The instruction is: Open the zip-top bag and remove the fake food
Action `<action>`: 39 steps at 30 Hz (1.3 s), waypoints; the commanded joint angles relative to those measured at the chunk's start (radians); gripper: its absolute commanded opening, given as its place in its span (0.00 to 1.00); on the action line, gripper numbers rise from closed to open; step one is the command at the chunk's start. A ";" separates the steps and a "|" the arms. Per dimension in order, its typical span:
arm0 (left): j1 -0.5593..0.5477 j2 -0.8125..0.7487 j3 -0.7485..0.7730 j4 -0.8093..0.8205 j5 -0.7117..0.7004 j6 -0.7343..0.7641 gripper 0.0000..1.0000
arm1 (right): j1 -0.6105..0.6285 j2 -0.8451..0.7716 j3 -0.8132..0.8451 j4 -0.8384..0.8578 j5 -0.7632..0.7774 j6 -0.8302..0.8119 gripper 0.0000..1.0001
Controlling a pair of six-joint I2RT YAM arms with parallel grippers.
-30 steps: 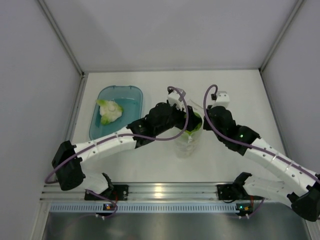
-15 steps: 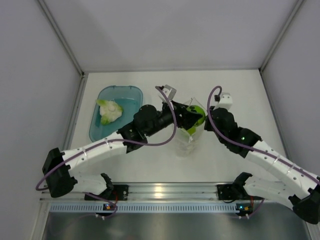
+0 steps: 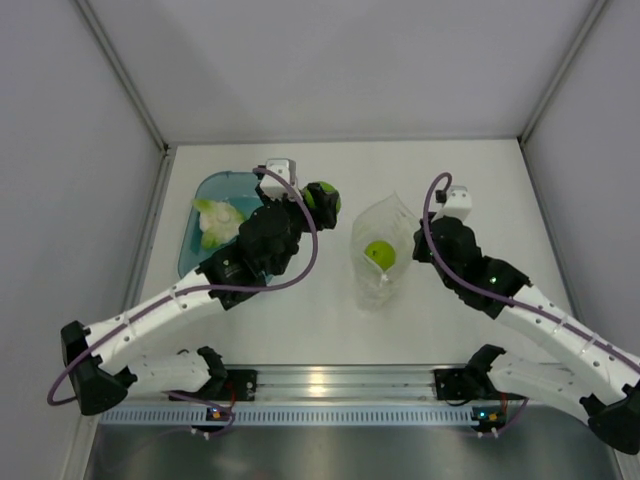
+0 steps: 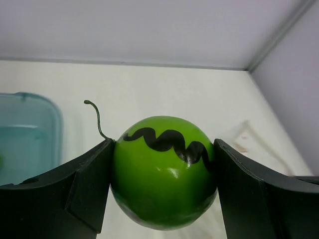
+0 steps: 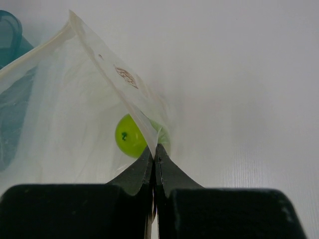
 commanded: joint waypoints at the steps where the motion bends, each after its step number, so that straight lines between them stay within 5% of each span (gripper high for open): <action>1: 0.081 0.003 0.024 -0.191 -0.193 0.011 0.00 | -0.008 -0.046 0.004 0.012 0.000 -0.023 0.00; 13: 0.541 0.096 -0.096 -0.285 -0.010 -0.115 0.00 | -0.008 -0.056 -0.005 0.008 0.014 -0.050 0.00; 21: 0.672 0.301 -0.012 -0.277 0.074 -0.132 0.00 | -0.009 -0.044 -0.002 0.011 0.020 -0.065 0.00; 29: 0.717 0.551 0.154 -0.258 0.175 -0.116 0.13 | -0.008 -0.019 0.004 0.020 0.011 -0.069 0.00; 37: 0.723 0.609 0.208 -0.269 0.165 -0.126 0.74 | -0.008 -0.029 0.010 0.020 -0.002 -0.073 0.00; 38: 0.724 0.606 0.206 -0.269 0.172 -0.126 0.98 | -0.009 -0.032 0.013 0.019 -0.003 -0.073 0.00; 39: 0.727 0.603 0.209 -0.271 0.175 -0.126 0.98 | -0.009 -0.030 0.015 0.019 -0.005 -0.075 0.00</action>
